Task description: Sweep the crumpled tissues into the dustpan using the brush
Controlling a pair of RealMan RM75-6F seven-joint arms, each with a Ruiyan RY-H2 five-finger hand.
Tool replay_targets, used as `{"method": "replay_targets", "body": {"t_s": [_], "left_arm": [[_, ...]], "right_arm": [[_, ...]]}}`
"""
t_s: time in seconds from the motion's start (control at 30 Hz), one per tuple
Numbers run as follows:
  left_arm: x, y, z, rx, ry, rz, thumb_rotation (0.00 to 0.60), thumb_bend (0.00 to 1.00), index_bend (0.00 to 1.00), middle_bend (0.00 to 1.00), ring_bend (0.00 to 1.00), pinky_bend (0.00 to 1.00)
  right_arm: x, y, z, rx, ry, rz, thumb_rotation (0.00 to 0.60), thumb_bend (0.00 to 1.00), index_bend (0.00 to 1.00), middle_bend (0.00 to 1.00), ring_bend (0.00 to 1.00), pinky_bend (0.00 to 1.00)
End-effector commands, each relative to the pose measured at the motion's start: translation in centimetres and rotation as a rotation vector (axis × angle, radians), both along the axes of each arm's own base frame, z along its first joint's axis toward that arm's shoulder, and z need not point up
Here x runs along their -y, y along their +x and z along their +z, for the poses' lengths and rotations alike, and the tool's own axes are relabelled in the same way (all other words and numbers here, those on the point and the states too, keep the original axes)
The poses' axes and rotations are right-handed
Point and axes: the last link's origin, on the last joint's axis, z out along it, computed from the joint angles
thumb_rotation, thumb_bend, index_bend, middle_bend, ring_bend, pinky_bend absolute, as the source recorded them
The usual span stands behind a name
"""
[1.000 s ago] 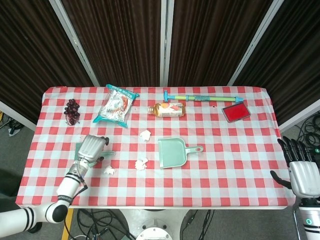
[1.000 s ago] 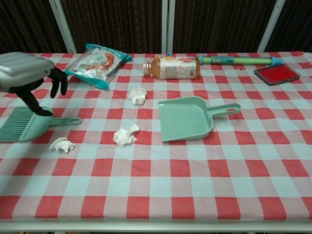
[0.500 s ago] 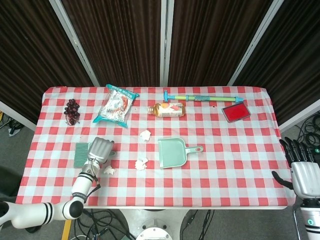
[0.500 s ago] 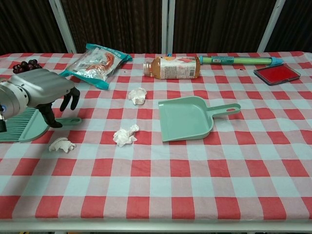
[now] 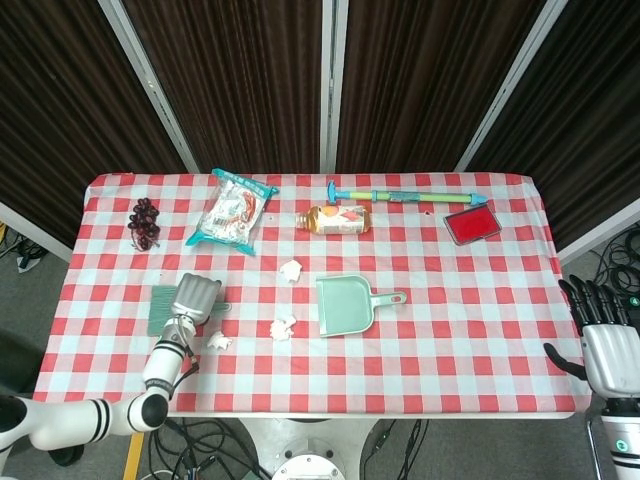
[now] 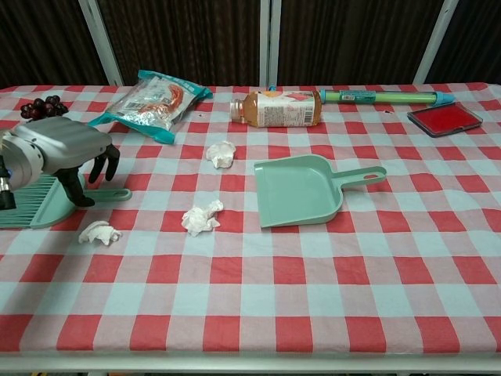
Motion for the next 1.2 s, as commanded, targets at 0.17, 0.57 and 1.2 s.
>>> {"method": "replay_targets", "body": {"t_s": [0.17, 0.57, 1.2], "left_arm": [[0.1, -0.4, -0.4, -0.001, -0.012, 0.020, 0.600, 0.22, 0.43, 0.48, 0.84, 0.97], [0.0, -0.9, -0.7, 0.007, -0.012, 0.028, 0.600, 0.27, 0.46, 0.51, 0.85, 0.97], [-0.2, 0.2, 4.0, 0.089, 0.055, -0.156, 0.600, 0.42, 0.53, 0.57, 0.86, 0.97]], "right_arm": [[-0.2, -0.1, 0.0, 0.004, -0.002, -0.001, 0.600, 0.12, 0.00, 0.05, 0.00, 0.00], [-0.3, -0.2, -0.1, 0.007, -0.001, -0.005, 0.600, 0.12, 0.00, 0.06, 0.00, 0.00], [1.4, 0.8, -2.0, -0.028, 0.111, 0.032, 0.600, 0.22, 0.01, 0.12, 0.00, 0.00]]}}
